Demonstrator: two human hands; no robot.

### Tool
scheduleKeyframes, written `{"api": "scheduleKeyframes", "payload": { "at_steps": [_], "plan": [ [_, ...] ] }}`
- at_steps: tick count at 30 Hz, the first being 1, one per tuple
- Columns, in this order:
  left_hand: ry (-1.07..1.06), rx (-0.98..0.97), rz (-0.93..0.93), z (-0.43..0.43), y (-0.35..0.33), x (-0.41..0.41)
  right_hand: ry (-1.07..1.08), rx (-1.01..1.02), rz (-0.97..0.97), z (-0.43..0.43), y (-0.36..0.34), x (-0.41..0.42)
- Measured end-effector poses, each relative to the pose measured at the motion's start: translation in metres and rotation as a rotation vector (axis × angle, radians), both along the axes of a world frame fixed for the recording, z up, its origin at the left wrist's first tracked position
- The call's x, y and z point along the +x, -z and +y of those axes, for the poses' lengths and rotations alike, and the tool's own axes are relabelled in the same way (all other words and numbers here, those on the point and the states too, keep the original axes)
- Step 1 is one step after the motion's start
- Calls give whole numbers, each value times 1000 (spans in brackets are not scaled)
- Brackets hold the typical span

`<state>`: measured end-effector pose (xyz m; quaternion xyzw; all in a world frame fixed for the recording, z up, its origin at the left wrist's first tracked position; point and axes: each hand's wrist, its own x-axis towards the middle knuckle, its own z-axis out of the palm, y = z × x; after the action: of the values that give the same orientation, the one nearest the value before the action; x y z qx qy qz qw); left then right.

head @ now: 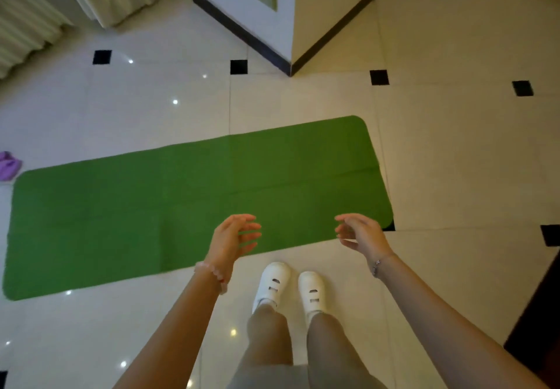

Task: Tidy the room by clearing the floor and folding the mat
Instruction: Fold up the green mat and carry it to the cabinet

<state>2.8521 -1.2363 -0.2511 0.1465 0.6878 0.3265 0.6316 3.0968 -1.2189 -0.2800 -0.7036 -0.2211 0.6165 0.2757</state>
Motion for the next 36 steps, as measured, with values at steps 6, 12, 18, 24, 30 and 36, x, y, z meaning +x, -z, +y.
{"api": "scheduleKeyframes", "payload": {
  "at_steps": [6, 12, 18, 24, 30, 36],
  "plan": [
    [-100, -72, 5, -17, 110, -1, -220, -48, -81, 20, 119, -3],
    [-75, -75, 109, -21, 298, -16, -404, -35, -206, 27, 322, -14],
    [565, 176, 625, -40, 526, -37, -1219, 221, -643, 10, 525, -34],
    [1304, 504, 1134, -46, 673, -25, -1647, 622, -785, -3, 641, -47],
    [1373, 734, 1307, -57, 705, -26, -1637, 937, -891, -11, 674, -44],
    [1215, 981, 1365, -64, 695, -41, -1590, 1072, -896, -13, 671, -42]
  ]
}}
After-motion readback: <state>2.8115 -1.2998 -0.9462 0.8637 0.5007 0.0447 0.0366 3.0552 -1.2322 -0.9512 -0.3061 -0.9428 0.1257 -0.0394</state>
